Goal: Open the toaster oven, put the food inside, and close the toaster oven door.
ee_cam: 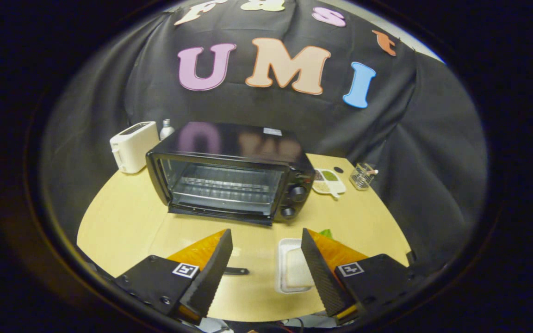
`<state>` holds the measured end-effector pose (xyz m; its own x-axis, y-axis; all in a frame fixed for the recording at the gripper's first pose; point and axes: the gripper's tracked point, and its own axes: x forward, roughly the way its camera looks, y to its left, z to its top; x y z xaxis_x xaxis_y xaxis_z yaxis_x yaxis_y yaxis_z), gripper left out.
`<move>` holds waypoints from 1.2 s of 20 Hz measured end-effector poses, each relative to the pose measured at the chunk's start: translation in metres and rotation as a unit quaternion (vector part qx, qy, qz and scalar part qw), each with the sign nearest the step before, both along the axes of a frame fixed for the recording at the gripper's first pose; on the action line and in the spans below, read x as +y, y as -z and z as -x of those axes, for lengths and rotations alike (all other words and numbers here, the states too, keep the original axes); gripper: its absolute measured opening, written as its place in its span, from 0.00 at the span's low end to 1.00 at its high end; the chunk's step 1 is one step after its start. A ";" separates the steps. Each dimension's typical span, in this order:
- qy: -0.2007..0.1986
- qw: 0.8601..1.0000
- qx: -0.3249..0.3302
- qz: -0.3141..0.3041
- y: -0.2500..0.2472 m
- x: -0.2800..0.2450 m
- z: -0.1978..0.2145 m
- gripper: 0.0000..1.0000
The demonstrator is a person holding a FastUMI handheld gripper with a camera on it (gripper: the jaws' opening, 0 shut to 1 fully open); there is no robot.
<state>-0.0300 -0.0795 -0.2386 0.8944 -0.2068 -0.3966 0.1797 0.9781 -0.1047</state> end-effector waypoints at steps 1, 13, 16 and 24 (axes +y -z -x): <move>0.009 1.000 0.000 -0.009 -0.002 -0.012 0.004 0.93; 0.050 0.982 0.043 -0.178 0.067 -0.107 0.023 0.89; 0.019 0.978 0.064 -0.199 0.088 -0.099 0.015 0.87; -0.001 0.961 0.102 -0.256 0.114 -0.089 0.007 0.43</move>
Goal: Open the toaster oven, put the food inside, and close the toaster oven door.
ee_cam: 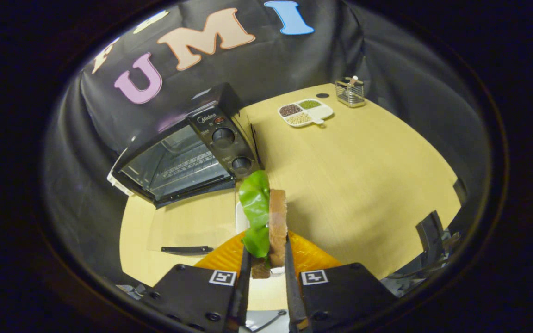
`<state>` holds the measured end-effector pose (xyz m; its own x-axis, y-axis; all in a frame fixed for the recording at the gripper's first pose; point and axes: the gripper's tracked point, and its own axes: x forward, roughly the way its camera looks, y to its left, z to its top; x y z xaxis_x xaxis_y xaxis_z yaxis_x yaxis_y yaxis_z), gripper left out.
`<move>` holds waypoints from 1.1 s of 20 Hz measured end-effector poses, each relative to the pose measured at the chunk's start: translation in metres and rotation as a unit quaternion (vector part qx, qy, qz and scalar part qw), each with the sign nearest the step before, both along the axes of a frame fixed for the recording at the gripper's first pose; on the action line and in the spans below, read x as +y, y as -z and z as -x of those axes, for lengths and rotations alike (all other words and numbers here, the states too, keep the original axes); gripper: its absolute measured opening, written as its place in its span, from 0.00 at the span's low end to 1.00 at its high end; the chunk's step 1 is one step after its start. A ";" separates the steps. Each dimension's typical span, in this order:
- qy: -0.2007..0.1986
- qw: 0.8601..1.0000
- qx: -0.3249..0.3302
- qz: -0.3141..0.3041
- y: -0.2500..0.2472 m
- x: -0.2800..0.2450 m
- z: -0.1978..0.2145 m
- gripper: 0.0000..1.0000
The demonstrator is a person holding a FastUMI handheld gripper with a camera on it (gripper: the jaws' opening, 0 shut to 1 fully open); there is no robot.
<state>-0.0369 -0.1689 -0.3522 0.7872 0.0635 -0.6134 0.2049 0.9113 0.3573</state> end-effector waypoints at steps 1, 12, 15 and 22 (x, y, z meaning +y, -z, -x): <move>-0.003 1.000 0.001 -0.001 0.000 0.000 0.000 0.36; 0.018 0.998 -0.054 -0.018 -0.066 0.017 0.028 0.26; 0.031 0.996 -0.070 -0.038 -0.083 0.030 0.031 0.25; 0.052 0.964 -0.120 -0.232 -0.089 0.119 -0.019 0.25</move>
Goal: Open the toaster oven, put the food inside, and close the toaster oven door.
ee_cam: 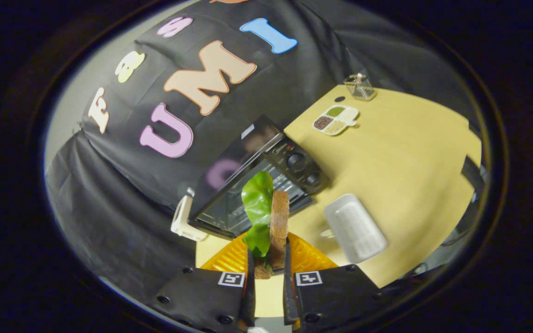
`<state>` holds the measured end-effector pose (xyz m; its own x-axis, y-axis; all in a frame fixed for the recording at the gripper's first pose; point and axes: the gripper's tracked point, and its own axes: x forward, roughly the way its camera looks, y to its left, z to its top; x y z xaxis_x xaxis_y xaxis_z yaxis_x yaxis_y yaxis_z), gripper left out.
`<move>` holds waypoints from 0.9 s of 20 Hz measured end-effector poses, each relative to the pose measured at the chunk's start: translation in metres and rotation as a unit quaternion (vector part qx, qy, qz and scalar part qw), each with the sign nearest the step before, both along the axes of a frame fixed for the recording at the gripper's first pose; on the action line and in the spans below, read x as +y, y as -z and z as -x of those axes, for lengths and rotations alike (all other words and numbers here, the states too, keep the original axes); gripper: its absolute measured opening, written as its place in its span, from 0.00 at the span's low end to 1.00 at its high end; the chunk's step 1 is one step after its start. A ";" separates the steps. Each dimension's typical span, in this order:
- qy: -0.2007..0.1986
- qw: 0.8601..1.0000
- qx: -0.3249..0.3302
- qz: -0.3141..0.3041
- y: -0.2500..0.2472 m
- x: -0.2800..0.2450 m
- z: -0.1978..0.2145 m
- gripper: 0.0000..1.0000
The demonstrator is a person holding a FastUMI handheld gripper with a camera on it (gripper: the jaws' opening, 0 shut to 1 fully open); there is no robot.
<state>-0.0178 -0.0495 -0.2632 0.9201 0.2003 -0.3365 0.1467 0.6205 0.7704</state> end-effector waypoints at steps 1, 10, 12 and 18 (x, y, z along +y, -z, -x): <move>0.001 1.000 -0.007 -0.028 0.002 0.014 -0.011 0.25; 0.039 0.981 -0.048 -0.184 0.016 0.108 -0.109 0.25; 0.054 0.975 -0.057 -0.208 0.018 0.116 -0.131 0.25; 0.121 0.969 -0.072 -0.202 0.034 0.079 -0.182 0.25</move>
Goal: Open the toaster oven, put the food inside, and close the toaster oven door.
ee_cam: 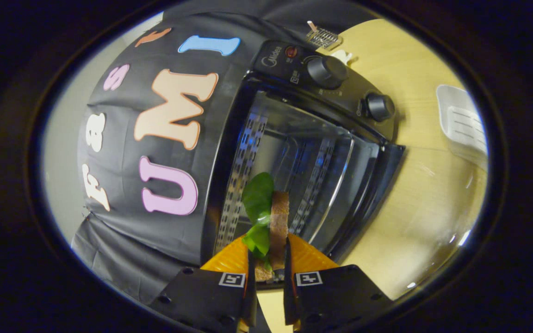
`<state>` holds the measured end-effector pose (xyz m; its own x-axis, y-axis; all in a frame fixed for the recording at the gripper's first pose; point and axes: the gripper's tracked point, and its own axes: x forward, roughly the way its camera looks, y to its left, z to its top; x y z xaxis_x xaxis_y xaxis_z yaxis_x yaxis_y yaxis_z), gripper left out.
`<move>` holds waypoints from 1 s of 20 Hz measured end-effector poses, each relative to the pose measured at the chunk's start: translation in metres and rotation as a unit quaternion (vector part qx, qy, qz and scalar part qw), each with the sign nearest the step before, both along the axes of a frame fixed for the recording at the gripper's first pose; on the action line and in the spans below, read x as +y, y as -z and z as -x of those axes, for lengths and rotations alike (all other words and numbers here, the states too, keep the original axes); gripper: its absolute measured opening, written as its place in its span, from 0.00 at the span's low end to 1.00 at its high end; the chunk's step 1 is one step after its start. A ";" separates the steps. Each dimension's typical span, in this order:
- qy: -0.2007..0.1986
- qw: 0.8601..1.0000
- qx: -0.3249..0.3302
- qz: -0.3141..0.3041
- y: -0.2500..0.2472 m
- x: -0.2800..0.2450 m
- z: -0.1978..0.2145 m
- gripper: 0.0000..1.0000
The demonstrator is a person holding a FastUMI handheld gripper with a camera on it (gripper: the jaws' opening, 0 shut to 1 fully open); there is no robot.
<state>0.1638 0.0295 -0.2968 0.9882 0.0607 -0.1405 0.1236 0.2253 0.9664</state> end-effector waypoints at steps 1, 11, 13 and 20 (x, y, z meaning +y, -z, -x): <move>0.007 1.000 -0.003 0.000 0.000 -0.004 -0.007 0.25; 0.027 0.997 0.025 0.061 0.017 -0.022 -0.036 0.33; 0.033 0.993 0.035 0.109 0.016 -0.028 -0.032 0.46; 0.063 0.927 0.113 0.352 0.021 -0.074 0.003 0.92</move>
